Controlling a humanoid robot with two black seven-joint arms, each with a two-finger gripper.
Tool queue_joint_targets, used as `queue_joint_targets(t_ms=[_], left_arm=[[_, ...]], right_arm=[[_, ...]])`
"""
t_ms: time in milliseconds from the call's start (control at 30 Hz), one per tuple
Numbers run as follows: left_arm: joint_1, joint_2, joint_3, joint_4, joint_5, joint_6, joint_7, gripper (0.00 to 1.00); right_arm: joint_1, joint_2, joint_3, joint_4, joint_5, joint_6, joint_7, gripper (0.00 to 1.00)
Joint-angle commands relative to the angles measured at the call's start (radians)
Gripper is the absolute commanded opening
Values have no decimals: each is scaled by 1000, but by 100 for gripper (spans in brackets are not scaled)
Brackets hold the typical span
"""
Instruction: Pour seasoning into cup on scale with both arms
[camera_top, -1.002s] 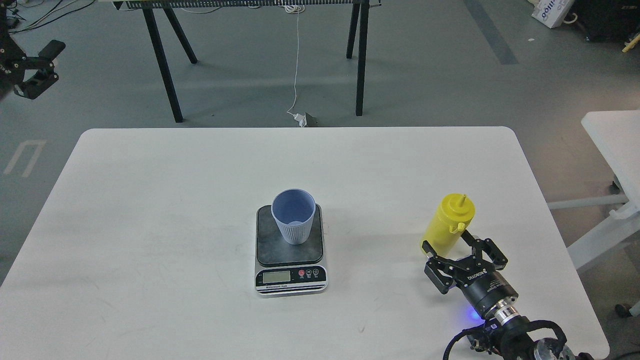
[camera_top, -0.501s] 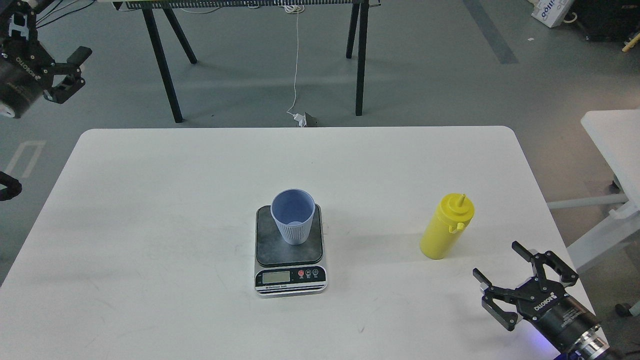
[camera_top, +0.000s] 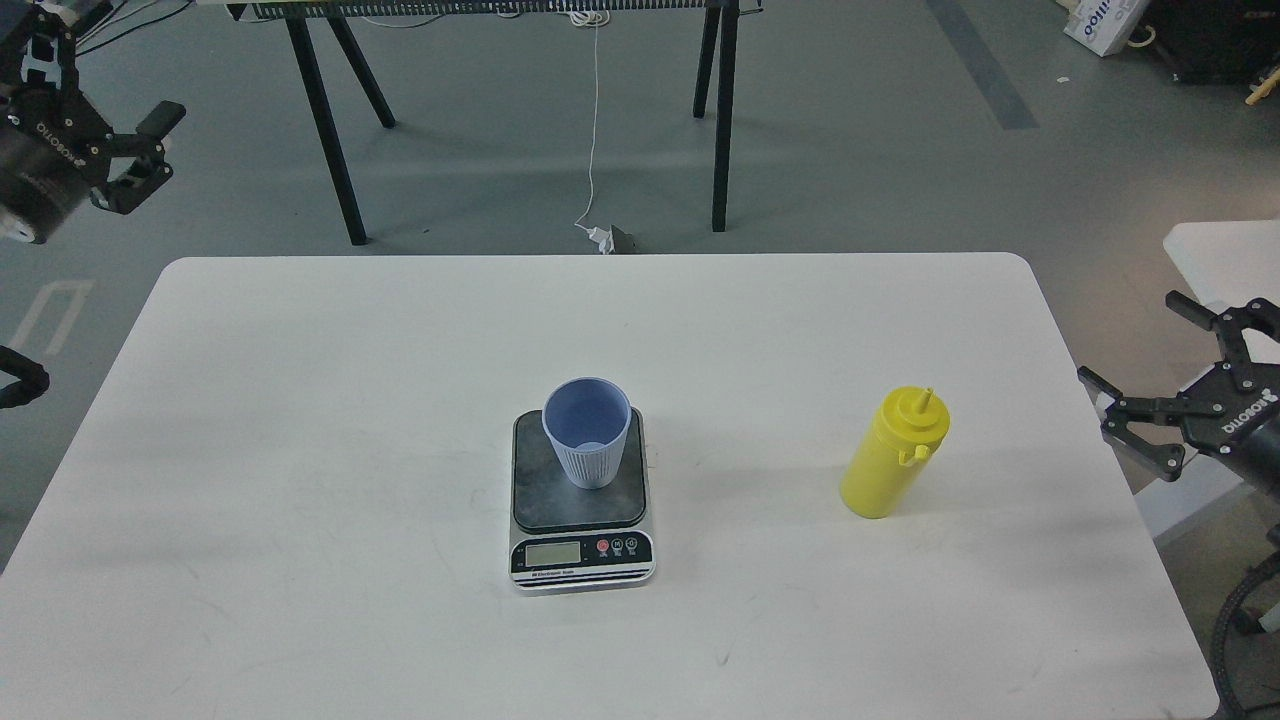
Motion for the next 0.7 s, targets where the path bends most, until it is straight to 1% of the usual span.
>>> queue_joint_targets(t_ms=[0,100,167,234,434,668], left_arm=[[24,-2,0,0,0,0,0,100],[34,0,0,1,-1,0,0,100],[41,3,-1,1,-6,0,0,100],[44,3,-3,4,-21,0,0,100],[63,-3,-3,35,-35,0,0,100],[69,-5,-4,35,-61,0,0,100]], right_arm=[[226,13,-120,-145,-3,7,0,97],[321,48,-167,-240,-6,14,0,97],[361,99,-179,-268,-13,14,0,98],[399,125,-205,-273,-28,14,0,98],[410,174,-216,-285,-31,14,0,98],[432,209,-216,-336,-33,16,0,98]])
